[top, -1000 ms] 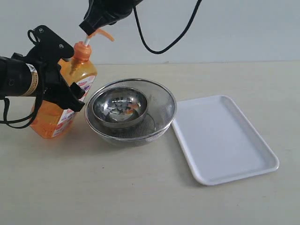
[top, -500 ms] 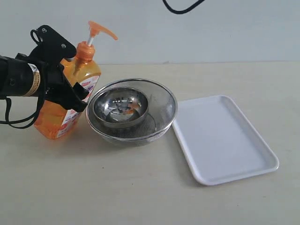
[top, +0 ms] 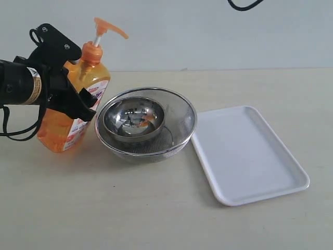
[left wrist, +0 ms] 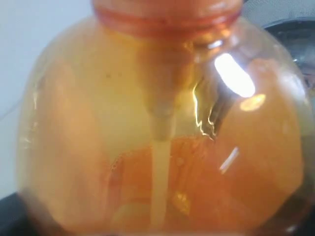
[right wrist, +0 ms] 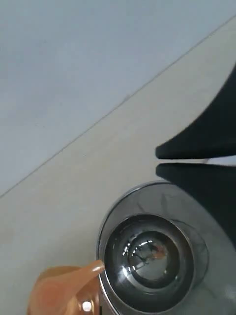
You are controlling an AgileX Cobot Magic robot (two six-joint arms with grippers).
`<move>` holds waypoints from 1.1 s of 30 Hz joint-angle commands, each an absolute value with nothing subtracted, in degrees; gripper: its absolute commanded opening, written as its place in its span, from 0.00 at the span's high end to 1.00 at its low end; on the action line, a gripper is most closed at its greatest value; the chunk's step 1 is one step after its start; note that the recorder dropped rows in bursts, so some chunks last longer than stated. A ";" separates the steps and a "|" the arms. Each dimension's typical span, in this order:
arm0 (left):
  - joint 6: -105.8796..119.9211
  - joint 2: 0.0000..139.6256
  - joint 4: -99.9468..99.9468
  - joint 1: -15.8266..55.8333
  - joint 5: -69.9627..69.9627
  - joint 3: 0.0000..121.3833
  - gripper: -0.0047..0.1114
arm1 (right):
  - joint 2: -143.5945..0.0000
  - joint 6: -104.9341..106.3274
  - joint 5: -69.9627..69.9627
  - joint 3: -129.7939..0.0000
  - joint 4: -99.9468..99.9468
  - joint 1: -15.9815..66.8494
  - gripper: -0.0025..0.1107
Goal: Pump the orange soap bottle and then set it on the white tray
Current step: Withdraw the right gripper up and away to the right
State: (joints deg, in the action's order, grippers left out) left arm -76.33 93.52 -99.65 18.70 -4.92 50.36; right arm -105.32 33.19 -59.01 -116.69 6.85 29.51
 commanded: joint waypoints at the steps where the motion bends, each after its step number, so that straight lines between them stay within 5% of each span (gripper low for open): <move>1: -76.24 92.08 -99.95 19.18 -7.08 50.98 0.92 | -103.02 32.24 -62.06 -116.60 6.30 29.13 0.98; 11: -76.24 89.54 -99.79 17.86 -6.79 49.85 0.92 | -94.55 23.27 -69.96 -114.00 -4.02 29.13 0.98; 19: -76.35 88.88 -97.77 15.79 -7.30 49.37 0.92 | -67.66 3.85 -54.99 -76.54 -14.11 29.13 0.98; 33: -85.16 88.88 -97.62 15.09 -6.06 49.37 0.92 | -45.88 -10.58 -32.83 -43.77 -14.11 29.13 0.98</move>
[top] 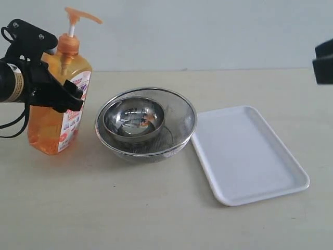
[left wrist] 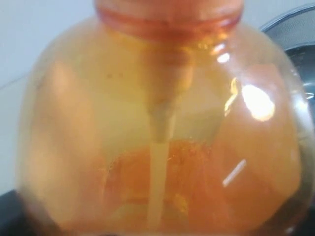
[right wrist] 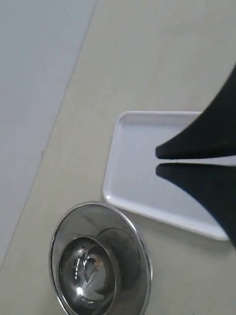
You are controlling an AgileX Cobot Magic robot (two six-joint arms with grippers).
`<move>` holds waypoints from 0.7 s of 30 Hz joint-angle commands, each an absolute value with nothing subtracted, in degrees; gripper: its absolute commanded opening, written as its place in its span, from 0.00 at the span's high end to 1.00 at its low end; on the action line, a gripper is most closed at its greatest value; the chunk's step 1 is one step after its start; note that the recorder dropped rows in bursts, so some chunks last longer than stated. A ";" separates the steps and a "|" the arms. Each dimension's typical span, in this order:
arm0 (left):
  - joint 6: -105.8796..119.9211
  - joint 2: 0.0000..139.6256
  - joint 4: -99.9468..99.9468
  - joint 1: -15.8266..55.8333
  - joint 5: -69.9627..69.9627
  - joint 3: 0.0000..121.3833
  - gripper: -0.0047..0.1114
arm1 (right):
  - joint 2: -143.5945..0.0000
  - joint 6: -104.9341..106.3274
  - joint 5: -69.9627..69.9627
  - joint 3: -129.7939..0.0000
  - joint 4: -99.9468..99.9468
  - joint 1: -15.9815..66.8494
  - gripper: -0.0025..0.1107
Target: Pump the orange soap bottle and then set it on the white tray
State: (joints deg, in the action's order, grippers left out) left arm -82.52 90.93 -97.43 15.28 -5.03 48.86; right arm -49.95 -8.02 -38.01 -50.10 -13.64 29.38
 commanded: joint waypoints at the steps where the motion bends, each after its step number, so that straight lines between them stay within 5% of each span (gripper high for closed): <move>1: -85.60 88.88 -97.62 15.09 -6.62 49.37 0.92 | -45.04 -10.60 -32.18 -42.22 -14.08 29.13 0.98; 21: -93.88 88.88 -98.23 11.50 -1.79 49.37 0.92 | -29.33 -11.92 -25.78 -26.85 -7.86 29.13 0.98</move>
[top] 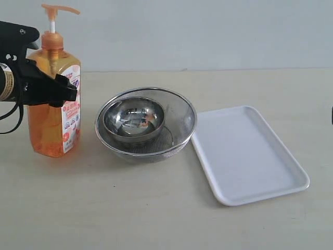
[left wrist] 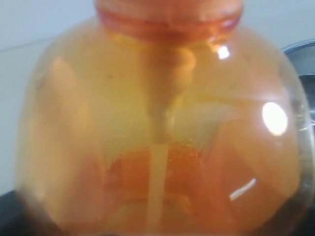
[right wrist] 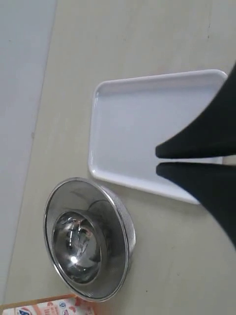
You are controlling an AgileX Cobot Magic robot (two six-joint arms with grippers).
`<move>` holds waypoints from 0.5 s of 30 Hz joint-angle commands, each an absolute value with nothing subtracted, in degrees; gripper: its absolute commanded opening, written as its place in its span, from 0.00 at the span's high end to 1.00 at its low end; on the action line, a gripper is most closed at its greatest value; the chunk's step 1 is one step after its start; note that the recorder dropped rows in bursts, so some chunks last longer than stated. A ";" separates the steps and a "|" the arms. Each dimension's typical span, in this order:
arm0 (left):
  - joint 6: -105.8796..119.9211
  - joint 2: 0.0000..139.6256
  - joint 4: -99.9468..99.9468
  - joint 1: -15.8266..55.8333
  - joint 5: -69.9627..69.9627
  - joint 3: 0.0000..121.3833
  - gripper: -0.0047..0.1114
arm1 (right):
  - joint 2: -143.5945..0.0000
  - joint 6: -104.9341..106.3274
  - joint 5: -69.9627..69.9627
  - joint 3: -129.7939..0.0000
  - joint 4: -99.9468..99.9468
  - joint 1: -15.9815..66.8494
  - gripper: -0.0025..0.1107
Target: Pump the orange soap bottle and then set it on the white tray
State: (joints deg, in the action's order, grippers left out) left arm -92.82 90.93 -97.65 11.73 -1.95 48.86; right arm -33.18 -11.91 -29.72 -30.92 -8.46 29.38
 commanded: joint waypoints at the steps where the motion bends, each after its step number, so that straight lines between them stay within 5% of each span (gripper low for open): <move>1: -93.88 88.88 -98.23 11.50 -1.79 49.37 0.92 | -27.97 -11.92 -24.03 -25.20 -7.86 29.13 0.98; 15: -93.63 84.60 -98.73 11.50 -1.20 51.25 0.92 | -13.31 -14.88 -12.23 -14.31 -7.90 29.13 0.98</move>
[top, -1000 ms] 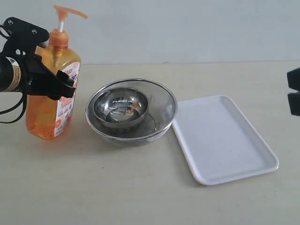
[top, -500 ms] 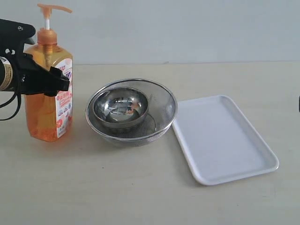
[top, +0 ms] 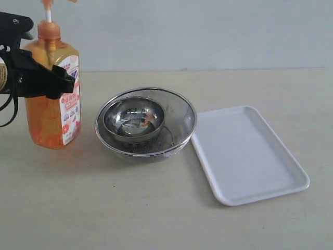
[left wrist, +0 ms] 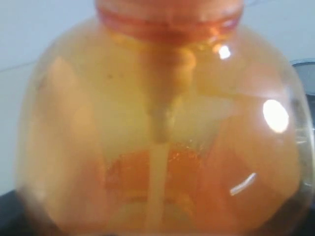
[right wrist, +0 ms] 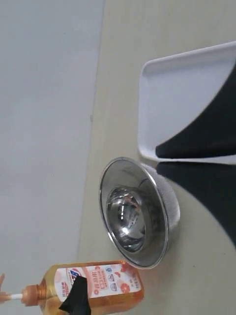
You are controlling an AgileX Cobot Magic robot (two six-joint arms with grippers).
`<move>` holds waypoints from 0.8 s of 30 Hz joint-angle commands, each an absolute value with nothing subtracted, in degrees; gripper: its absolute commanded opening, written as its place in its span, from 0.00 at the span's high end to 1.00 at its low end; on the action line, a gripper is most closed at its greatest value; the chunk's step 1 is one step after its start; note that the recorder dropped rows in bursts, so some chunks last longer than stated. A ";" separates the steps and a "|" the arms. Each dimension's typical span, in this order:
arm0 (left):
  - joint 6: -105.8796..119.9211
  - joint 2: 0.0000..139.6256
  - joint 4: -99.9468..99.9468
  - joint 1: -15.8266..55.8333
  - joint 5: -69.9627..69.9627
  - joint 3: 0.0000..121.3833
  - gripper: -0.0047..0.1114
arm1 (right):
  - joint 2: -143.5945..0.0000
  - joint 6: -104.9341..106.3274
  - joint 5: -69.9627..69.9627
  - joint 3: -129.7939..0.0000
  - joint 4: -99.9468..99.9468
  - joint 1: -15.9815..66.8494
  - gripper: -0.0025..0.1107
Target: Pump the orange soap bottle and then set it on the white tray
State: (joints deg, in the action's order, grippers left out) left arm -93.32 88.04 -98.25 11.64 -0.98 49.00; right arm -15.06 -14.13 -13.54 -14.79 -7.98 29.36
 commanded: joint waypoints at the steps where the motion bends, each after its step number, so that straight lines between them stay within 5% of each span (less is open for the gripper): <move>1: -93.74 84.02 -98.73 11.50 -1.04 51.70 0.92 | -13.19 -14.88 -12.23 -14.31 -7.90 29.13 0.98; 24: -93.41 75.39 -97.07 12.09 11.39 52.92 0.92 | -13.20 -14.88 -12.23 -14.31 -7.22 29.13 0.98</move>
